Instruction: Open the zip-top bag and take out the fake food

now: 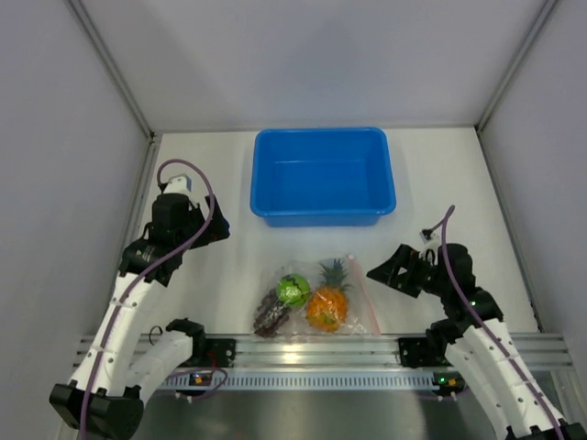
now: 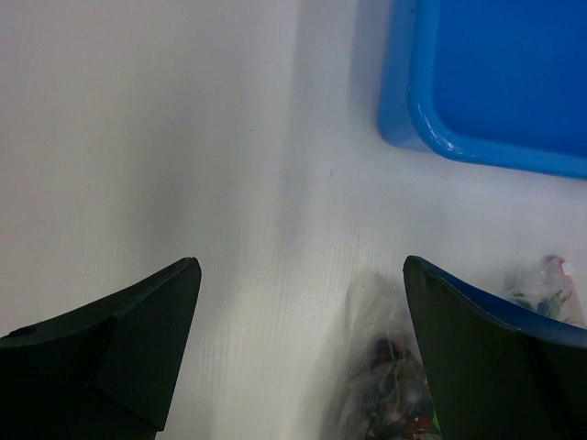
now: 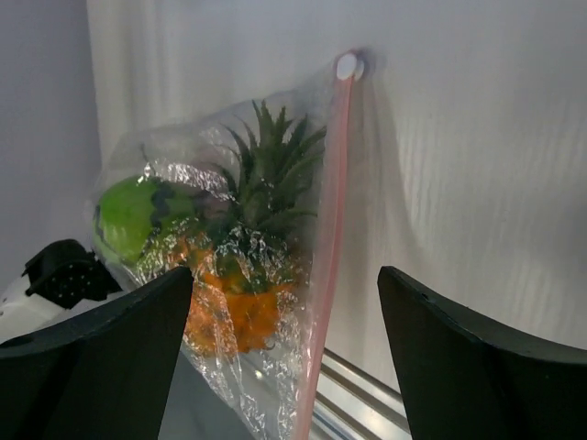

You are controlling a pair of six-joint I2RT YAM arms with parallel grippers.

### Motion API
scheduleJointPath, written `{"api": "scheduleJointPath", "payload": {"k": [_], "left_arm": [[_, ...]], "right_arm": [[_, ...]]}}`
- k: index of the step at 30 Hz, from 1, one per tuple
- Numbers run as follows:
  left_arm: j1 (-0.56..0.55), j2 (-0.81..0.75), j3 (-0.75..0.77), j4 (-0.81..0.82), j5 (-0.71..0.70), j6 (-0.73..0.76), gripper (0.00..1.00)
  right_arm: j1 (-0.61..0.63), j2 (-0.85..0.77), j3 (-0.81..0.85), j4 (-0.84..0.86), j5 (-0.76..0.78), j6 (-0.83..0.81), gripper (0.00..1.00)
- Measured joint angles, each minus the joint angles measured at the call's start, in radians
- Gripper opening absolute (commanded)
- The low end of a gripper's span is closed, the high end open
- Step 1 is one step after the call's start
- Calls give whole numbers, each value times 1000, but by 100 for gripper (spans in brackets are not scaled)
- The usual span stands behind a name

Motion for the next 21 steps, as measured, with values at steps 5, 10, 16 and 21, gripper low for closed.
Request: {"api": "scheduleJointPath", "payload": {"k": [5,10,16,21], "left_arm": [[0,-27,-43,1,-25,11,98],[-1,-32,-55,2,-30,12,98],[-3,-49,-55,2,-40,13,98],[-3,-49,-58,2,-41,13,98]], "right_arm": [[25,54,-173,201,-103,113,82],[86,248,-251,419,-152,160,80],[180,363,-301,615,-153,211,63],[223,445,-320,783,-141,253,25]]}}
